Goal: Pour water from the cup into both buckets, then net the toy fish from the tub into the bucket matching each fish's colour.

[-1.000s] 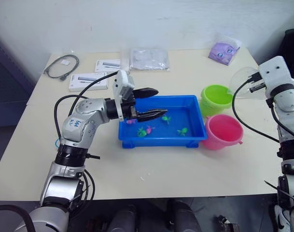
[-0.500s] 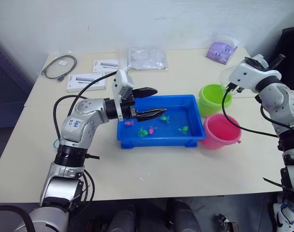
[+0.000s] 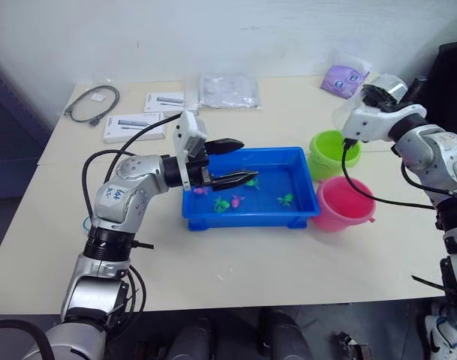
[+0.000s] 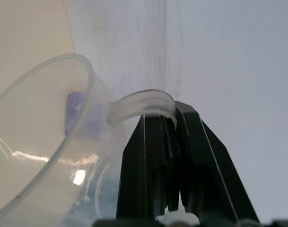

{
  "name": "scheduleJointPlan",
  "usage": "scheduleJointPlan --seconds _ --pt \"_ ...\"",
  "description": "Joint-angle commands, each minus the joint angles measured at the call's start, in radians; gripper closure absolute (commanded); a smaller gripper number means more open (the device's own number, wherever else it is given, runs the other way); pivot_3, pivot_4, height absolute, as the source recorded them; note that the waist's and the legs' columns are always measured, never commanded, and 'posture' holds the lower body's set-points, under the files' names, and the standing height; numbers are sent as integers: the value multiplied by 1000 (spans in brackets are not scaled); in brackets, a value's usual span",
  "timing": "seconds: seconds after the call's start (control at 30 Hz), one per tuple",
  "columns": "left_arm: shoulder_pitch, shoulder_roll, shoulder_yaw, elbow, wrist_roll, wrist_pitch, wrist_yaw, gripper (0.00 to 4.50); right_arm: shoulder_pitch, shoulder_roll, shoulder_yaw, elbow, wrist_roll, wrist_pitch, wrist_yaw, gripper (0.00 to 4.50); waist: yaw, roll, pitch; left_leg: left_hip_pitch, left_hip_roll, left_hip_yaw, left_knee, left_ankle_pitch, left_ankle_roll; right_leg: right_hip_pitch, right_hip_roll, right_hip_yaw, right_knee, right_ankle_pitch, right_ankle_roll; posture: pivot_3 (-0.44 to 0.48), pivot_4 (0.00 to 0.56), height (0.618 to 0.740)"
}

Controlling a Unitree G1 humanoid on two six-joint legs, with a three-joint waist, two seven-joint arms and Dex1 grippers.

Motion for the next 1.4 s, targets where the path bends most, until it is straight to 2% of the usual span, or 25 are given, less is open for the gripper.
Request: scheduleJointPlan --seconds 0.03,0.13,0.2,0.27,0.37,0.53,0.67,0.97,1.1,1.2,1.27,1.3,1.4 --pt "2 21 6 -71 -23 -2 -38 0 80 4 -215 -123 249 142 77 4491 5 0 0 -1 0 -1 0 0 0 0 0 0 -1 0 0 0 150 735" --pt "16 50 4 -90 -29 10 -74 0 202 47 -386 -322 444 358 128 4491 2 0 0 -1 0 -1 1 0 0 0 0 -1 -1 0 0 0 150 735" --pt "35 89 0 -123 -57 30 -140 0 290 120 -559 -504 651 600 120 4491 1 0 0 -1 0 -1 1 0 0 0 0 -1 0 0 0 0 150 735" --pt "49 114 -3 -148 -75 41 -186 0 341 170 -667 -631 779 769 95 4491 -1 1 0 -1 2 -1 2 0 -1 0 1 0 1 0 0 0 150 735" --pt "59 137 5 -186 -115 66 -232 0 488 226 -797 -801 878 884 65 4491 1 1 0 -1 2 -1 2 0 -1 0 1 1 2 0 0 0 150 735" --pt "41 123 22 -206 -175 108 -235 0 617 332 -929 -895 967 932 -24 4491 13 2 0 0 0 0 3 -1 -1 0 0 4 4 0 0 0 150 735" --pt "22 108 19 -204 -192 118 -224 0 692 446 -986 -857 997 862 -71 4491 14 2 0 2 0 1 3 -1 -1 0 1 4 6 0 0 0 150 735" --pt "-5 99 14 -205 -205 136 -215 0 802 487 -968 -727 977 708 -60 4491 13 2 0 3 0 3 2 -1 -1 0 1 6 6 0 0 0 150 735" --pt "-11 97 13 -200 -198 133 -213 0 879 507 -955 -735 991 689 -49 2964 12 2 0 3 0 3 2 -1 -1 0 1 7 6 0 0 0 150 735" --pt "-16 93 8 -188 -192 129 -216 0 951 552 -961 -814 1030 709 -69 1551 13 3 0 3 0 3 2 -1 -1 0 1 8 6 0 0 0 150 735" --pt "-20 90 3 -179 -187 125 -222 0 1012 581 -957 -896 1050 725 -79 259 13 3 -1 3 0 3 2 -1 -1 0 1 10 6 0 0 0 150 735" --pt "-22 87 -2 -172 -182 120 -225 0 1040 593 -956 -936 1061 735 -87 35 14 4 -1 3 0 3 2 -1 -1 0 1 11 6 0 0 0 150 735" --pt "-24 82 -31 -143 -130 69 -235 0 1129 601 -937 -1041 1063 752 -94 35 14 4 -1 4 0 3 1 -1 -1 0 1 15 6 0 0 0 150 735"
